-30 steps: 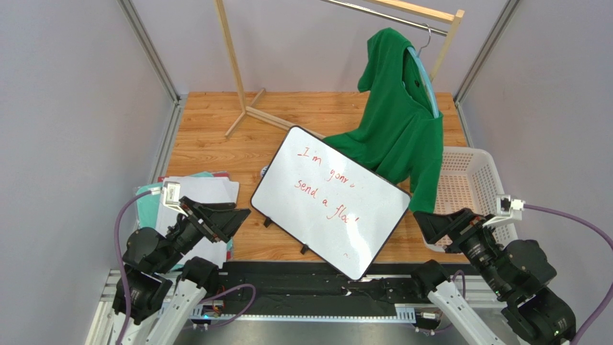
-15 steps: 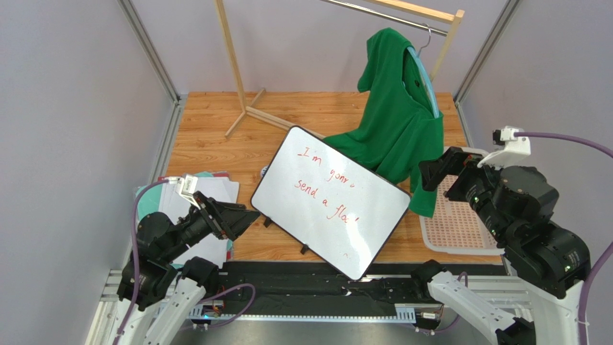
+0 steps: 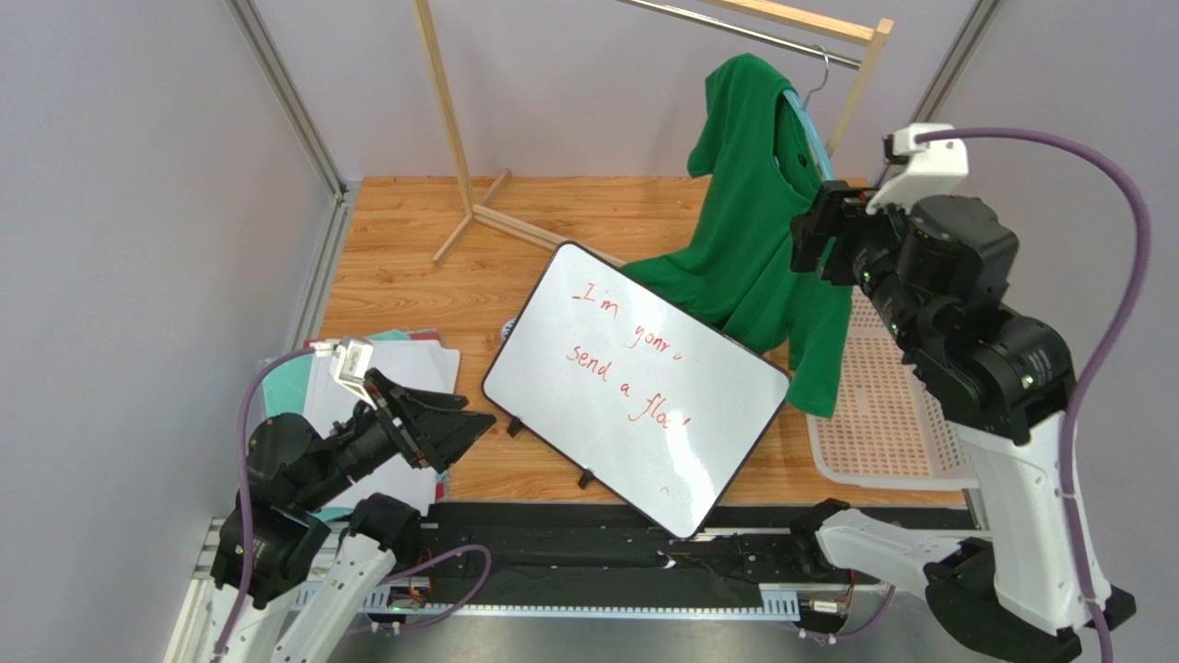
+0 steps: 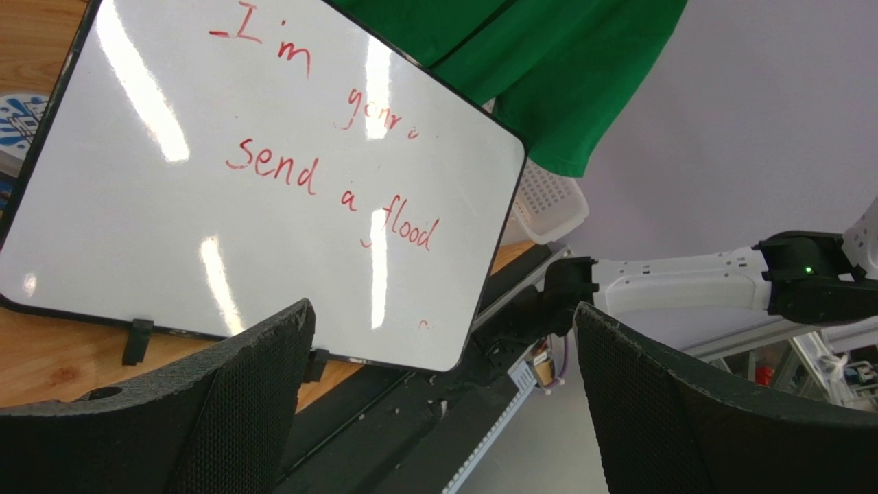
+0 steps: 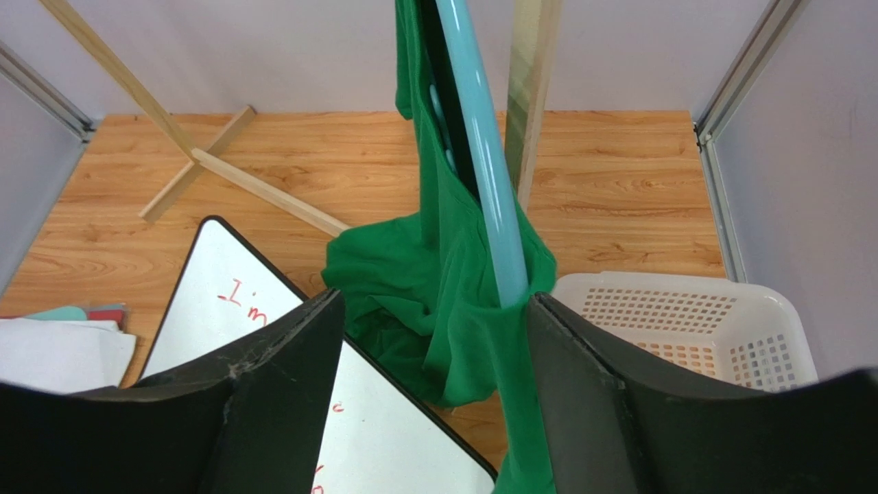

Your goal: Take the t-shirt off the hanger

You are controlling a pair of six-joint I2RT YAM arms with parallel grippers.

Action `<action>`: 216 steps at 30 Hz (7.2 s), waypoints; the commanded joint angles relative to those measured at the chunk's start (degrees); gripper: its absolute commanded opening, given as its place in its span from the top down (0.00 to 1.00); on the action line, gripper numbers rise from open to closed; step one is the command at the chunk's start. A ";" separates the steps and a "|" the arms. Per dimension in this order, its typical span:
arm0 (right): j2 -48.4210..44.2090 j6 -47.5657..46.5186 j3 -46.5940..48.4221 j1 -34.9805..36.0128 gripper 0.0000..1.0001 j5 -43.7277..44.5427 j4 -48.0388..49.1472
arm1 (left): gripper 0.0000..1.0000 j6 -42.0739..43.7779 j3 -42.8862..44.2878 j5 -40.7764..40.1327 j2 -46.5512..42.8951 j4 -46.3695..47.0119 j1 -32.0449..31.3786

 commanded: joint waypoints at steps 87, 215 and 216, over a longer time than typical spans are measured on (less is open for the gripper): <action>-5.60 4.02 -42.16 -4.69 1.00 -8.17 58.77 | 0.07 -0.68 -0.54 4.80 1.40 0.88 0.25; -8.59 -9.52 -51.12 -5.05 1.00 -24.25 85.94 | 0.08 -1.91 -0.01 6.21 3.51 2.90 0.33; -8.59 -9.52 -51.03 -4.96 1.00 -25.22 85.23 | 0.08 -2.00 -0.27 6.21 3.51 3.07 0.33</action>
